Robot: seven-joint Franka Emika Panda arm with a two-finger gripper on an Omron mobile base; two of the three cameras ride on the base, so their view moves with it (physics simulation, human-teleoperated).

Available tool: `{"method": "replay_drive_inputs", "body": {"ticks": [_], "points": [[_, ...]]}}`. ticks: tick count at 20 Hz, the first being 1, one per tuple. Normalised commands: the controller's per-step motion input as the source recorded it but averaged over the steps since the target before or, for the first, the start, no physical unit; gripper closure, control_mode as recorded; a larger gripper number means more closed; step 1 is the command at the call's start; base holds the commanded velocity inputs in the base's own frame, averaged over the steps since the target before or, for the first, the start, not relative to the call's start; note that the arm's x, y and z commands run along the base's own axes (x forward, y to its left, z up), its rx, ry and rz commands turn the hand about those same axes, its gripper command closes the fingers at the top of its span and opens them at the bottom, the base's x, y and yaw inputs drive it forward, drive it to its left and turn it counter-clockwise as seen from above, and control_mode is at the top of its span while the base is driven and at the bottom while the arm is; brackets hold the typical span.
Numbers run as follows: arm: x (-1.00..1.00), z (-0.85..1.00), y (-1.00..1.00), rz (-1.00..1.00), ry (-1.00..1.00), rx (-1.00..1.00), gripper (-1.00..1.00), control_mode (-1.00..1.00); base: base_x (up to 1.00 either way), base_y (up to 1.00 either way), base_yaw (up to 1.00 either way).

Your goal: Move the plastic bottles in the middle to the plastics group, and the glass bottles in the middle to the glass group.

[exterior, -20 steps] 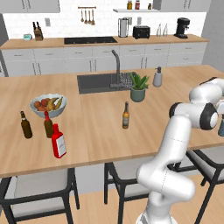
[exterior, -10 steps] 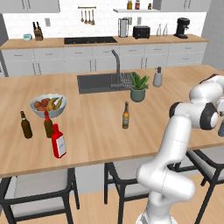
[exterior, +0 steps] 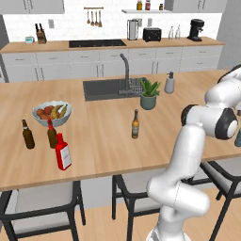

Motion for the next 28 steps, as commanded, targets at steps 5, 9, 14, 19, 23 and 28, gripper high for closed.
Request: {"method": "replay_drive_inputs", "body": {"ticks": [5, 9, 14, 19, 23, 28], "points": [[-0.01, 0.52, 0.93, 0.00, -0.20, -0.04, -1.00, -1.00, 0.00, 0.00, 0.00], [0.00, 0.20, 1.00, 0.00, -0.14, -0.16, -1.00, -1.00, 0.00, 0.00, 0.00], [0.15, -0.04, 1.00, -0.04, -0.06, -0.26, -1.00, -1.00, 0.00, 0.00, 0.00], [0.28, 0.04, 1.00, -0.11, -0.03, -0.15, -1.00, -1.00, 0.00, 0.00, 0.00], [0.02, 0.28, 0.96, -0.02, 0.00, -0.02, -1.00, -1.00, 0.00, 0.00, 0.00], [0.00, 0.40, 0.78, 0.00, 0.07, 0.00, -1.00, -1.00, 0.00, 0.00, 0.00]]}}
